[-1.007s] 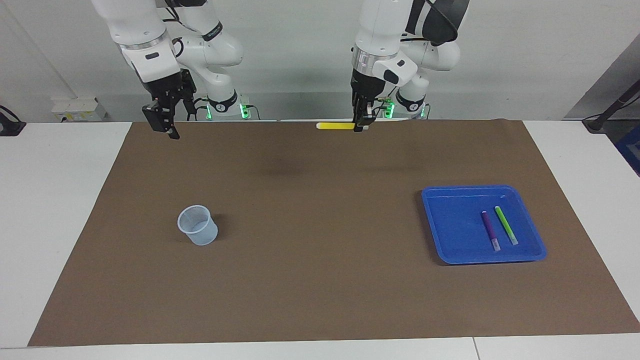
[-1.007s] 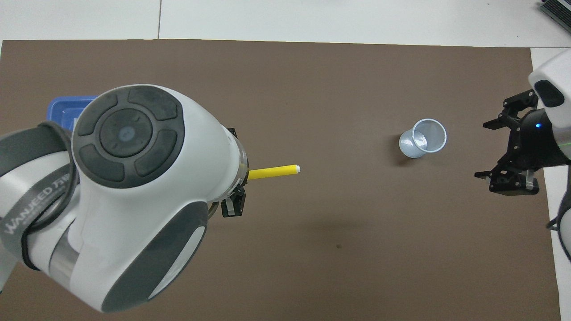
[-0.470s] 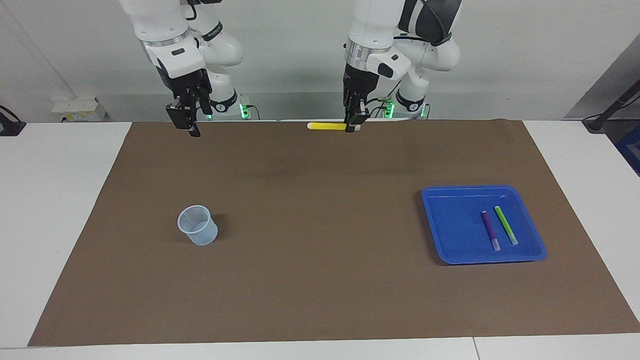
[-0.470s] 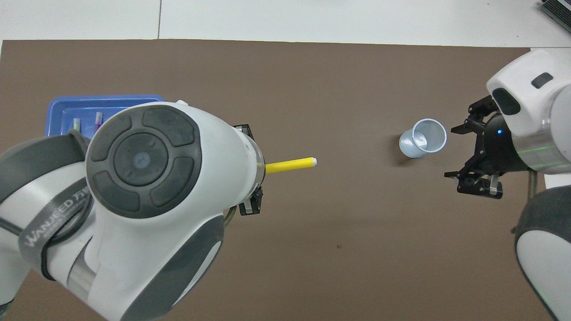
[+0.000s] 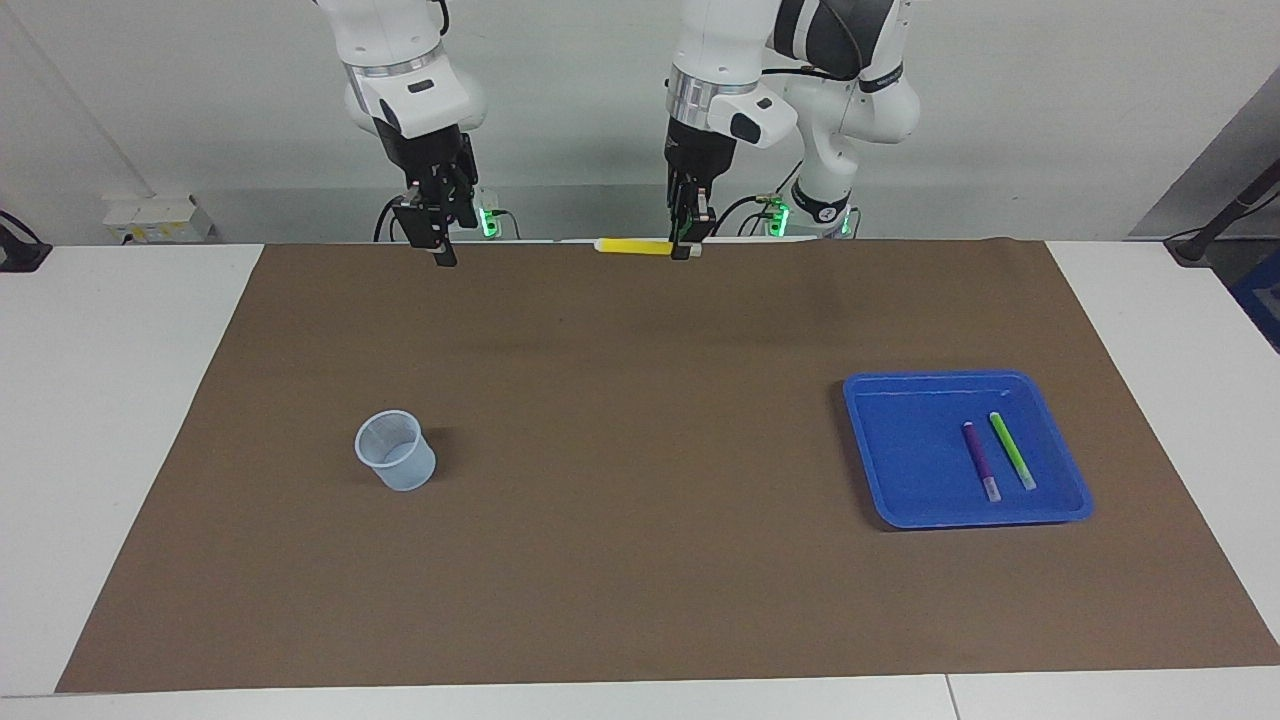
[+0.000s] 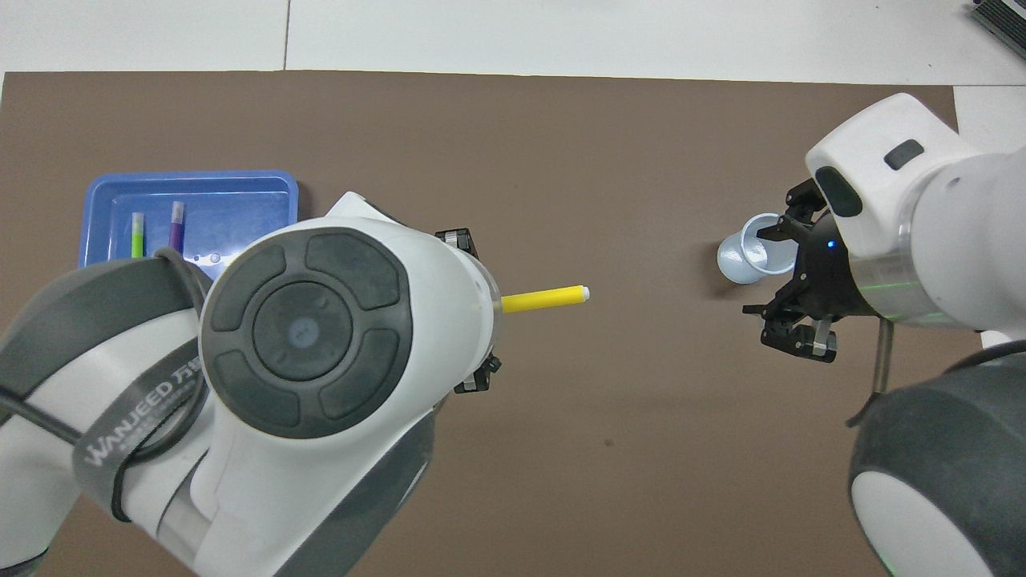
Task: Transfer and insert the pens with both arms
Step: 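Hold the pen with the left gripper while the right gripper approaches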
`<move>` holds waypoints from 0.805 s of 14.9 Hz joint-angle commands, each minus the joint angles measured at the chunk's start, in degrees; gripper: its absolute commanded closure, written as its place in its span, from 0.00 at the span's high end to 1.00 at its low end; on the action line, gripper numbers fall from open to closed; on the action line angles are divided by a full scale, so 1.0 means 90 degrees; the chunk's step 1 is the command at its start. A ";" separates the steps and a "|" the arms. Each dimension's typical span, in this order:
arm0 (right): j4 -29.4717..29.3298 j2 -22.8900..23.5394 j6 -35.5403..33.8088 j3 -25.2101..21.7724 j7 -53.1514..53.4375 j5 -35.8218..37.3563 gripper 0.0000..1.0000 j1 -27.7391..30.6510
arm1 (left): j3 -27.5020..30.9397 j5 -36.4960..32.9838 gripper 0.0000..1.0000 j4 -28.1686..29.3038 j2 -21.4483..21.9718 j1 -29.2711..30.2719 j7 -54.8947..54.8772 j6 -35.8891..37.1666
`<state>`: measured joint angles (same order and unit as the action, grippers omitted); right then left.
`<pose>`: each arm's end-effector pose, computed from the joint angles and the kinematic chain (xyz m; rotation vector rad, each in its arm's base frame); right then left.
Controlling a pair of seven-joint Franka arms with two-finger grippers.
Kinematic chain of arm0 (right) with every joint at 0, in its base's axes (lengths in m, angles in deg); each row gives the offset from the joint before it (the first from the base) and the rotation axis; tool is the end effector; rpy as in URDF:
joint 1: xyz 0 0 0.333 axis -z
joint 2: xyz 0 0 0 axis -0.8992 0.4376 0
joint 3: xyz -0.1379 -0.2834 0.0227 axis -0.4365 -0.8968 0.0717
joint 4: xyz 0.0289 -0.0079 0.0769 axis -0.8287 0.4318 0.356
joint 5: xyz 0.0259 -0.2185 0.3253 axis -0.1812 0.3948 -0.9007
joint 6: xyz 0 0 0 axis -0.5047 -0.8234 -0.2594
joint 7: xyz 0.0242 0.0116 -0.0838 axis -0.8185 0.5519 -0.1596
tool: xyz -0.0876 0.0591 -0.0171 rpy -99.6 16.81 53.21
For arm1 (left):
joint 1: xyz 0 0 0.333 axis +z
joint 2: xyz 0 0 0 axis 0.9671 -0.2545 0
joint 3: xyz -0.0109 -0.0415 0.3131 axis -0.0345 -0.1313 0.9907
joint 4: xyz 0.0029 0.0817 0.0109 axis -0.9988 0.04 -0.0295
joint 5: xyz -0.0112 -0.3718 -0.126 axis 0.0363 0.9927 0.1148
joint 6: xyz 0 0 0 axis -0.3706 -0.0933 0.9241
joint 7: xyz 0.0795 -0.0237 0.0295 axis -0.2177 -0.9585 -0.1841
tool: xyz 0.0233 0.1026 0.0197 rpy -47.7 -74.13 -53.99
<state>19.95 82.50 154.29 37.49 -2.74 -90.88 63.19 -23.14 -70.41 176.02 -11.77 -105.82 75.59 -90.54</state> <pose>0.5176 0.1728 0.6630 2.4169 1.9540 0.2207 0.4516 -0.3886 0.6303 2.0365 2.1355 -0.0002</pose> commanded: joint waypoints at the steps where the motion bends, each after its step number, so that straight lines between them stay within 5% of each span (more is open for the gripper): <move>1: 0.0076 -0.0063 0.0260 0.0013 0.0070 -0.0094 0.67 -0.0149 | 0.0081 -0.0130 0.00 -0.0121 -0.0155 -0.0169 0.0154 -0.0079; 12: 0.0428 -0.0082 0.0748 0.0023 0.0069 -0.0084 0.59 -0.0695 | 0.0082 -0.0228 0.00 -0.0550 -0.0507 -0.0266 0.0281 -0.0079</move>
<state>22.12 82.56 159.43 37.66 -2.74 -90.90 57.83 -23.11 -71.13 172.59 -15.52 -106.91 76.60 -91.33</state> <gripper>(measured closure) 0.388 0.824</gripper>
